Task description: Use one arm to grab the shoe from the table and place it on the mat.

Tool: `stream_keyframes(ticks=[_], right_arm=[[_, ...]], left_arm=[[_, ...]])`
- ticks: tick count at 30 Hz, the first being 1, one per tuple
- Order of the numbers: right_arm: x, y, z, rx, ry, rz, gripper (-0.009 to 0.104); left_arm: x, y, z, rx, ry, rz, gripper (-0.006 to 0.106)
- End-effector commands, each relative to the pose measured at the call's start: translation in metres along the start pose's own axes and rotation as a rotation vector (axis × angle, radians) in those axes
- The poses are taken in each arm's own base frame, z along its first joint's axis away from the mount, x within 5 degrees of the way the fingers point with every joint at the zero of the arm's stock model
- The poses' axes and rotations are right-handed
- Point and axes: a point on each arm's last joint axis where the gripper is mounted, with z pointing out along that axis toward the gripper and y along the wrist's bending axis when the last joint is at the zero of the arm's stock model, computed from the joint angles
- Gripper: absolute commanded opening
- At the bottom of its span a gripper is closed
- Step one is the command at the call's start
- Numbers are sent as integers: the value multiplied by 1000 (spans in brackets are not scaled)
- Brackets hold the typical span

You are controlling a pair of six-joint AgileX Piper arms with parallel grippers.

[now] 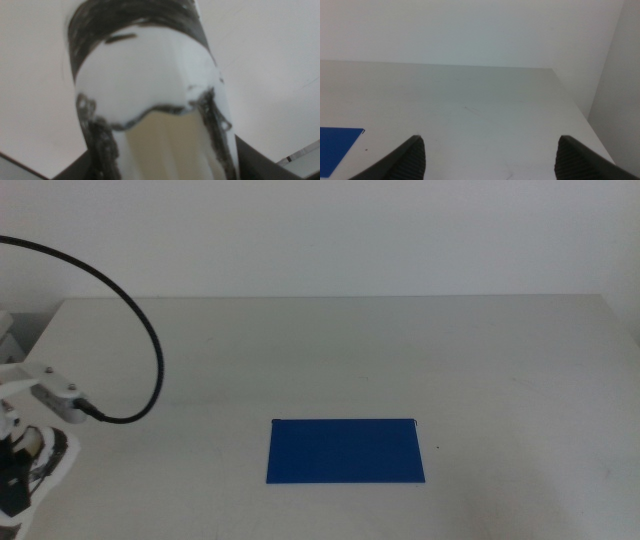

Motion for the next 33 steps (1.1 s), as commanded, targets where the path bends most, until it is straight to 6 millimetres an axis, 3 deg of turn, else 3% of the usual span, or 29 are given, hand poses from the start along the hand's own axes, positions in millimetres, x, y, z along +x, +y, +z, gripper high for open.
stream_keyframes(ticks=[1, 9, 17, 23, 33], right_arm=[[-11, -1, -3, 12, -110, -21, 66], [-11, -1, -3, 12, -110, -21, 66], [-11, -1, -3, 12, -110, -21, 66], [-11, -1, -3, 12, -110, -21, 66], [-11, -1, -3, 12, -110, -21, 66]], left_arm=[[-4, -10, -17, -29, -25, 7, 29], [-28, -33, -19, -23, -13, 73, 29], [-59, -54, -45, -53, -45, 164, 29], [-98, -74, -50, -69, -52, 236, 29], [-173, -127, -52, -86, -105, 434, 29]])
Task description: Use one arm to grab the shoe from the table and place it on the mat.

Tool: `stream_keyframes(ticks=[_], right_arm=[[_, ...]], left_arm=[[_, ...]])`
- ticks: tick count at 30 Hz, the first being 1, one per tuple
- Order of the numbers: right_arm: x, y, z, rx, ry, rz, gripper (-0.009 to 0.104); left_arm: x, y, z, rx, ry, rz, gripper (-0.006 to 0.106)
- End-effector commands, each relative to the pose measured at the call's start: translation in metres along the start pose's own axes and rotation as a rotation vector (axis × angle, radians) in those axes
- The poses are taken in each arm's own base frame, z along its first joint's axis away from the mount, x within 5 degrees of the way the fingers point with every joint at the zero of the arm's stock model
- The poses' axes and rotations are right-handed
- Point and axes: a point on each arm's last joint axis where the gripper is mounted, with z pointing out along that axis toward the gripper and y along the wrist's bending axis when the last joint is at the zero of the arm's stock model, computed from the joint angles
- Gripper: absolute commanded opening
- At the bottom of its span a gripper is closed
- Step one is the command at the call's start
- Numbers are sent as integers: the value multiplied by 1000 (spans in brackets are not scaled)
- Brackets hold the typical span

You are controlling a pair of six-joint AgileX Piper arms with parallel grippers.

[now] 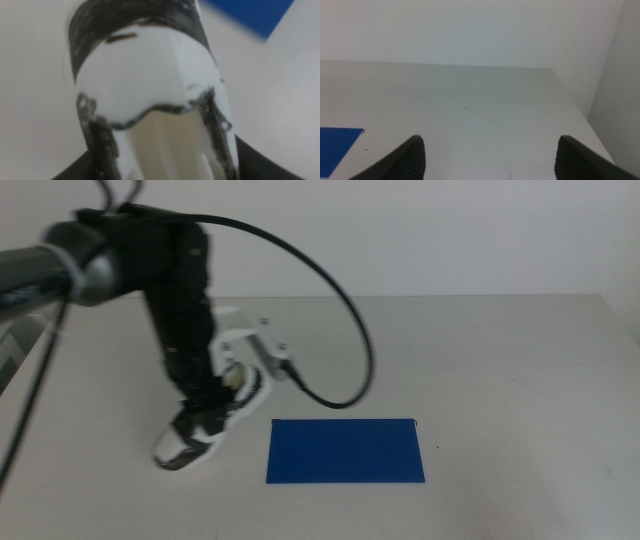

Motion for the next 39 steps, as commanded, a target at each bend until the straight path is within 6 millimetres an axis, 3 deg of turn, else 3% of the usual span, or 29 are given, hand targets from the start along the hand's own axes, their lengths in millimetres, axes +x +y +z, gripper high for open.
stream_keyframes(ticks=[1, 7, 13, 22, 31, 39], right_arm=[[-11, -1, -3, 12, -110, -21, 66], [-11, -1, -3, 12, -110, -21, 66], [-11, -1, -3, 12, -110, -21, 66], [-11, -1, -3, 12, -110, -21, 66], [-11, -1, -3, 12, -110, -21, 66], [-11, -1, -3, 12, -110, -21, 66]], left_arm=[[-11, -15, -26, 33, -4, 22, 29], [-52, -38, -23, 28, -31, 131, 29], [-77, -61, -23, 24, -44, 213, 29], [-85, -77, -22, 29, -53, 259, 29], [-92, -80, -23, 27, -117, 306, 29], [-95, -78, -23, -10, -137, 447, 29]])
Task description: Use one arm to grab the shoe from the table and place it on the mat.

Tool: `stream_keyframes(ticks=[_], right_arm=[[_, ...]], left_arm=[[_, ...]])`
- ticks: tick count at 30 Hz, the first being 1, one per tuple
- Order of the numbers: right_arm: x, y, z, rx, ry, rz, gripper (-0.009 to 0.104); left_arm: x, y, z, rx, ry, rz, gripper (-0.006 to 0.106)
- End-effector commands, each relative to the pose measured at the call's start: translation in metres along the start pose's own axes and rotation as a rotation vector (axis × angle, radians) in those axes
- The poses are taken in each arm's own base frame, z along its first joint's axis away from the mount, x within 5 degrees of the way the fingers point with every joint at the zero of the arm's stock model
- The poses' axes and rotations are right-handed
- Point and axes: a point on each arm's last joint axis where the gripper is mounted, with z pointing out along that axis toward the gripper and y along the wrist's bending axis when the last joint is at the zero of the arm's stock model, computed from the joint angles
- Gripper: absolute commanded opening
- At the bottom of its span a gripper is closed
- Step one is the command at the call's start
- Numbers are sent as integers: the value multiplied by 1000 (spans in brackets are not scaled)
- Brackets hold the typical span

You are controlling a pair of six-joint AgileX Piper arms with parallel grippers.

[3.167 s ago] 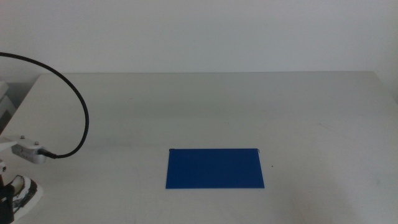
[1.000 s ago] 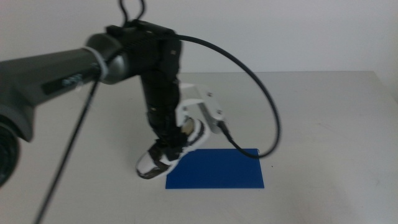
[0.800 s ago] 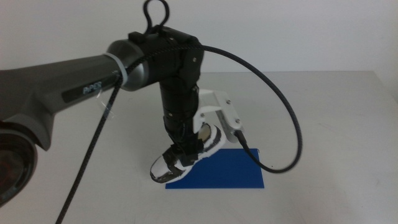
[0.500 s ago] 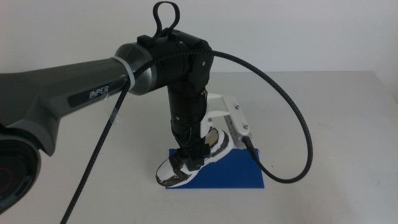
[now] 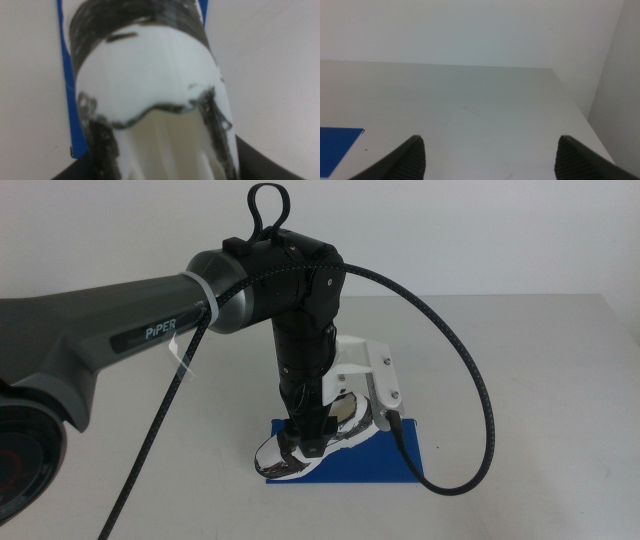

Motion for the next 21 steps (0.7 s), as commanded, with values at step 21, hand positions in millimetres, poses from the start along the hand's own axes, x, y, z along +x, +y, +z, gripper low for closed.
stream_keyframes(ticks=[21], right_arm=[[-11, -1, -3, 12, -110, -21, 66]], left_arm=[[-33, 4, -10, -23, -6, 96, 29]])
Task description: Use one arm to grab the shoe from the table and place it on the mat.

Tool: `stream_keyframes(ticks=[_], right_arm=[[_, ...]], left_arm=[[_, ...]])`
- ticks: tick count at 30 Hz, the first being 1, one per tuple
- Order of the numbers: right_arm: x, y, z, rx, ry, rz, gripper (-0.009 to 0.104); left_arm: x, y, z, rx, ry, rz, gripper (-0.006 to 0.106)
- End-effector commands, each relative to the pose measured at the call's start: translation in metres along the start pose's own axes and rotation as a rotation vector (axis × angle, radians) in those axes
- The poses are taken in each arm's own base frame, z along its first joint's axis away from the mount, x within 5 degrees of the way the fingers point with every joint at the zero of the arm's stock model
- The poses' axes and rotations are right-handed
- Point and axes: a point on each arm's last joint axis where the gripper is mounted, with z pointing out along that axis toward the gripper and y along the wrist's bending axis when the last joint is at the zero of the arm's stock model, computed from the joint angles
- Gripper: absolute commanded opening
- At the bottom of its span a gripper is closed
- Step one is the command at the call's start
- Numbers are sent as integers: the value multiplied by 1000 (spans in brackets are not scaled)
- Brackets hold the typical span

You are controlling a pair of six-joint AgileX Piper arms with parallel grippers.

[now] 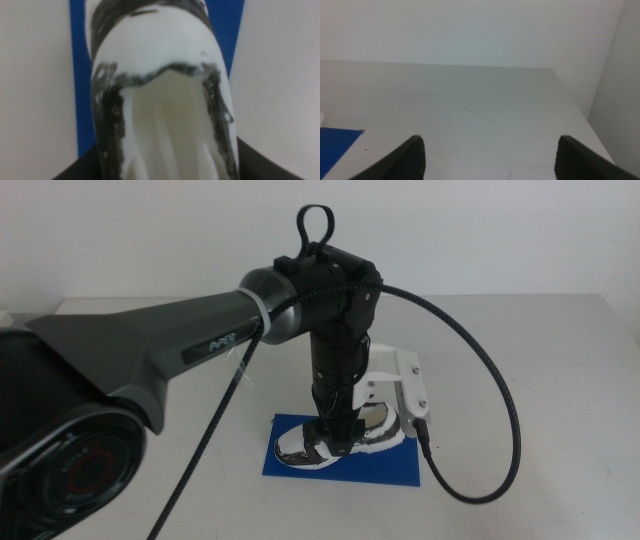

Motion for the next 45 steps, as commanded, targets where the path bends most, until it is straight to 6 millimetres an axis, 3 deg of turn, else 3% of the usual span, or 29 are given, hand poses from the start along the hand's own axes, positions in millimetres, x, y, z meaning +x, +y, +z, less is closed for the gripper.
stream_keyframes(ticks=[1, 13, 21, 33, 34, 35, 36, 45], right_arm=[[-11, -1, -3, 12, -110, -21, 66], [-11, -1, -3, 12, -110, -21, 66], [-11, -1, -3, 12, -110, -21, 66], [-11, -1, -3, 12, -110, -21, 66], [-11, -1, -3, 12, -110, -21, 66], [-11, -1, -3, 12, -110, -21, 66], [-11, -1, -3, 12, -110, -21, 66], [-11, -1, -3, 12, -110, -21, 66]], left_arm=[[-2, -6, -32, -9, -11, 61, 29], [-5, -3, -27, -26, -21, 147, 29], [-8, -3, -27, -28, -63, 11, 29], [-10, -3, -27, -32, -83, 8, 31], [-10, -3, -27, -33, -84, 9, 32], [-10, -2, -27, -35, -83, 10, 43], [-11, -2, -27, -40, -88, 6, 67], [-11, -3, -27, -30, -94, 4, 89]])
